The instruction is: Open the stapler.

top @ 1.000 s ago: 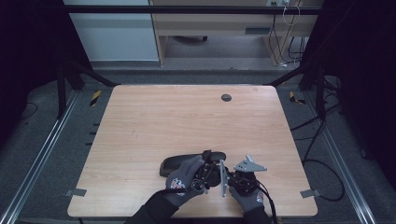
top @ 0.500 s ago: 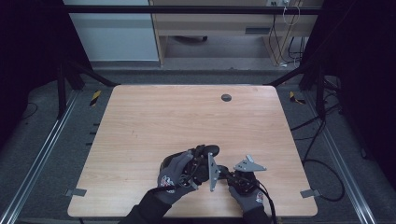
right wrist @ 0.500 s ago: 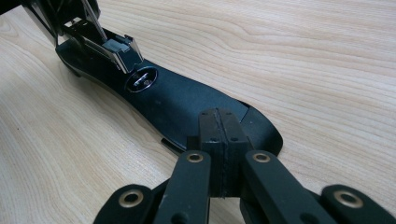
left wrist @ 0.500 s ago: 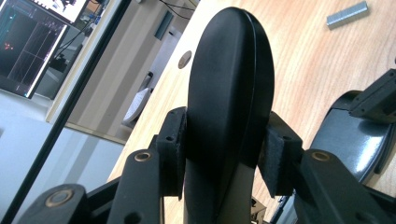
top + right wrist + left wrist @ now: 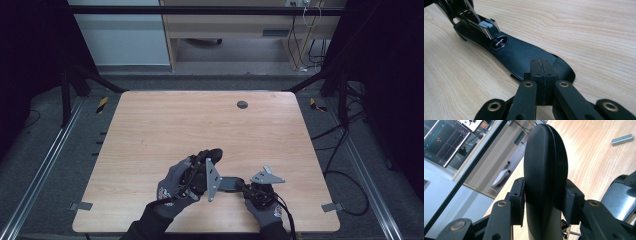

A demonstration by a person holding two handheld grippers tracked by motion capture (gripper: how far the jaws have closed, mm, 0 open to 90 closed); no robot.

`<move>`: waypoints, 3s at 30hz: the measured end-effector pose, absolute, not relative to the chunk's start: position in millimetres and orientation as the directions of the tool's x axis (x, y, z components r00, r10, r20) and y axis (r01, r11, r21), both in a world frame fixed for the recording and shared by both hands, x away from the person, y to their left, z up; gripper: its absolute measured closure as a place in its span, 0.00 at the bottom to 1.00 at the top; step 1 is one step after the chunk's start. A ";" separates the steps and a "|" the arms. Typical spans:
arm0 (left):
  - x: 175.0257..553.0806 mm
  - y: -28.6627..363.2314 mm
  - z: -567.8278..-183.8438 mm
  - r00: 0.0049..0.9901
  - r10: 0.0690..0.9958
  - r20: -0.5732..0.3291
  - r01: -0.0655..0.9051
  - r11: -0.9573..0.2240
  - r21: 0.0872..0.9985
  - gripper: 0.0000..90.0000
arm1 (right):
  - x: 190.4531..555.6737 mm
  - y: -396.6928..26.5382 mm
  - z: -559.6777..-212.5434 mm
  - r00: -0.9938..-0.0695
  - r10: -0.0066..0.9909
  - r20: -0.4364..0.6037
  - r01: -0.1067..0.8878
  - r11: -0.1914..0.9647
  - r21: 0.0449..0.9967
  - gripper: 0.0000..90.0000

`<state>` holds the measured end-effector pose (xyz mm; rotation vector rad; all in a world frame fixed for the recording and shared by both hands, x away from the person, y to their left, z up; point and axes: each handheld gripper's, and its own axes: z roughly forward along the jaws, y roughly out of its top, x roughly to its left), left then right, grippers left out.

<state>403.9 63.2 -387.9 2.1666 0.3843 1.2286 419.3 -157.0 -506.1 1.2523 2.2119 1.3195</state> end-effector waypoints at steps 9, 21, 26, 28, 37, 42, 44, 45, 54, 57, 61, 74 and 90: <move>404.4 80.5 -380.1 0.524 0.581 0.623 -0.029 -0.718 0.695 0.65 | 419.4 -157.1 -506.2 -0.589 0.786 0.187 0.536 0.207 0.818 1.00; 405.3 88.1 -376.8 0.521 0.607 0.600 -0.017 -0.696 0.718 0.65 | 419.5 -157.1 -506.1 -0.591 0.784 0.191 0.539 0.208 0.816 1.00; 405.3 93.8 -374.4 0.516 0.629 0.582 -0.004 -0.677 0.736 0.65 | 419.6 -157.0 -506.1 -0.590 0.784 0.194 0.541 0.205 0.816 1.00; 405.2 97.9 -373.2 0.510 0.640 0.574 -0.001 -0.668 0.745 0.65 | 419.5 -157.0 -506.2 -0.591 0.783 0.193 0.541 0.206 0.816 1.00; 404.9 114.2 -369.2 0.498 0.679 0.540 0.015 -0.629 0.777 0.65 | 419.4 -156.9 -506.2 -0.591 0.782 0.198 0.543 0.205 0.814 1.00; 404.7 125.3 -368.0 0.492 0.708 0.506 0.024 -0.593 0.805 0.65 | 419.3 -156.5 -506.1 -0.592 0.781 0.198 0.543 0.205 0.814 1.00; 404.6 129.4 -367.9 0.491 0.720 0.491 0.029 -0.577 0.816 0.65 | 419.3 -156.5 -506.1 -0.592 0.781 0.196 0.542 0.207 0.815 1.00; 404.7 130.6 -367.8 0.491 0.723 0.487 0.029 -0.572 0.820 0.65 | 419.2 -156.3 -506.1 -0.594 0.781 0.195 0.541 0.208 0.815 1.00; 404.9 146.1 -367.2 0.489 0.763 0.422 0.051 -0.509 0.860 0.65 | 419.1 -156.2 -506.1 -0.597 0.778 0.197 0.541 0.209 0.815 1.00; 405.0 151.2 -367.3 0.488 0.773 0.404 0.056 -0.490 0.870 0.65 | 419.4 -156.2 -506.2 -0.600 0.776 0.194 0.537 0.211 0.816 1.00; 405.2 157.0 -367.4 0.477 0.790 0.386 0.066 -0.470 0.880 0.65 | 419.0 -155.6 -505.9 -0.598 0.777 0.196 0.540 0.210 0.815 1.00; 406.0 203.4 -375.2 0.462 0.862 0.210 0.113 -0.292 0.950 0.64 | 419.0 -155.6 -506.2 -0.599 0.778 0.190 0.535 0.212 0.818 1.00; 401.1 215.7 -381.0 0.438 0.884 0.161 0.117 -0.234 0.965 0.64 | 419.0 -156.1 -506.0 -0.602 0.775 0.192 0.535 0.213 0.817 1.00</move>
